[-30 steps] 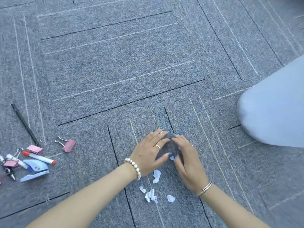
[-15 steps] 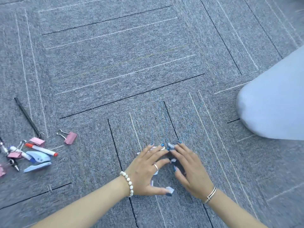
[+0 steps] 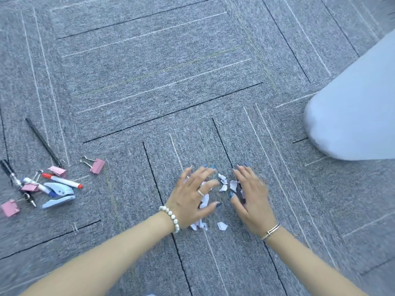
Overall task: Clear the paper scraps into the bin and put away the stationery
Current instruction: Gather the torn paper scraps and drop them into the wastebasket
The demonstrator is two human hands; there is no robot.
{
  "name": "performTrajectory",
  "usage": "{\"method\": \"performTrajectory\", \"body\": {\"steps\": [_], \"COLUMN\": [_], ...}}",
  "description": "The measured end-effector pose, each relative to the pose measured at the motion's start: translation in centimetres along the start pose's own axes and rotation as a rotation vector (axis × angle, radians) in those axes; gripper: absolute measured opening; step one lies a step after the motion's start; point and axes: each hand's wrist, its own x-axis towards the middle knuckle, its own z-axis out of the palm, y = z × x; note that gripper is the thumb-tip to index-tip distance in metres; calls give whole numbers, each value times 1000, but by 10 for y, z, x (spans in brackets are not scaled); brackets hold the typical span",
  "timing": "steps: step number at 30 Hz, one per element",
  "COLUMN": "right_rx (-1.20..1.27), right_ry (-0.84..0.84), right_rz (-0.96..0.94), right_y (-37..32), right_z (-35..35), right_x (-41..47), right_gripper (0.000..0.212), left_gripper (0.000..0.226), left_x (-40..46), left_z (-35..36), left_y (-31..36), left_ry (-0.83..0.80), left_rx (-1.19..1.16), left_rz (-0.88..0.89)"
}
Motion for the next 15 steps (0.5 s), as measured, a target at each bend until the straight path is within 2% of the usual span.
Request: {"method": "performTrajectory", "body": {"steps": [4,10,15], "right_rx": [28,64,231], "right_ry": [-1,-30,-45], "right_rz": [31,-53,-142], "right_y": [-16,-27,-28], "right_z": [10,14,7], "right_x": [-2,6,6], "right_gripper": [60,60,54], "left_gripper": [62,67,66], "left_x": [-2,-1,6], "left_z": [-1,-3,-7], "left_y": [-3,-1,-5], "left_ry": [-103,-209,-152], "left_rx": [94,18,29], "left_rz": [-93,-8,5]}}
